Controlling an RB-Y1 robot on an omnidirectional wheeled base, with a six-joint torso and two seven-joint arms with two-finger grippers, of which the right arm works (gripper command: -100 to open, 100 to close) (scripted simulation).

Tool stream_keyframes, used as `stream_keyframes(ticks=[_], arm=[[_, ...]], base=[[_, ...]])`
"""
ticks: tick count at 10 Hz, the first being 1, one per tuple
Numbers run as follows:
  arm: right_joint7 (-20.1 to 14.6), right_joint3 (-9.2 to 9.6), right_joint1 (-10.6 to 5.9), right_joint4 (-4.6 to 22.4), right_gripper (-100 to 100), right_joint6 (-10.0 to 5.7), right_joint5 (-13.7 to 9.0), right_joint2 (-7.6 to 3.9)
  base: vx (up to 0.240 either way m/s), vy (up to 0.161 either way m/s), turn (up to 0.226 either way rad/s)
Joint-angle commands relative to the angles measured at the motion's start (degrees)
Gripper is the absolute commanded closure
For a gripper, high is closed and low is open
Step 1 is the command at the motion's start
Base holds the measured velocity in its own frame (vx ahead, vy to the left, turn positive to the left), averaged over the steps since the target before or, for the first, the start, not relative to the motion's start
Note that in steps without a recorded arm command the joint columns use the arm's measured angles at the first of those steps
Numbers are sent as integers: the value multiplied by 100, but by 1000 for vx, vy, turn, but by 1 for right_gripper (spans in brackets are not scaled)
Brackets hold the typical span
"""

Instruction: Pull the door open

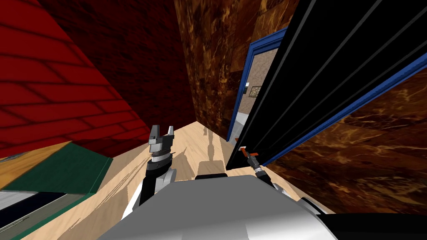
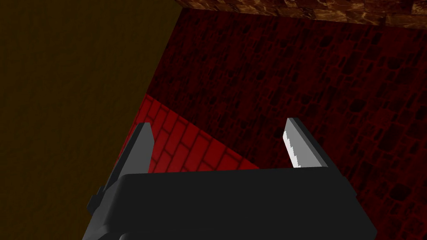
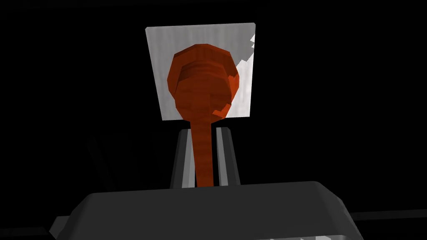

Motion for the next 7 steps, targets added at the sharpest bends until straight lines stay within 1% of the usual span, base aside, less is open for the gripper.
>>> stream_keyframes(ticks=[1, 2, 3, 5, 6, 7], arm=[[-69, 49, 57, 70, 100, -159, 12, -55], [-49, 40, -54, 154, 100, -132, 17, -8], [-80, 77, -19, 228, 100, -246, 13, -21], [-97, 96, 11, 271, 100, -327, 2, -40], [-104, 104, 23, 287, 100, -356, -2, -47], [-118, 119, 47, 320, 100, -420, -10, -63]], base=[[-154, -64, 93], [-65, -25, 27], [-101, -46, 168], [-172, -79, 162], [-175, -71, 114], [-171, -71, 150]])
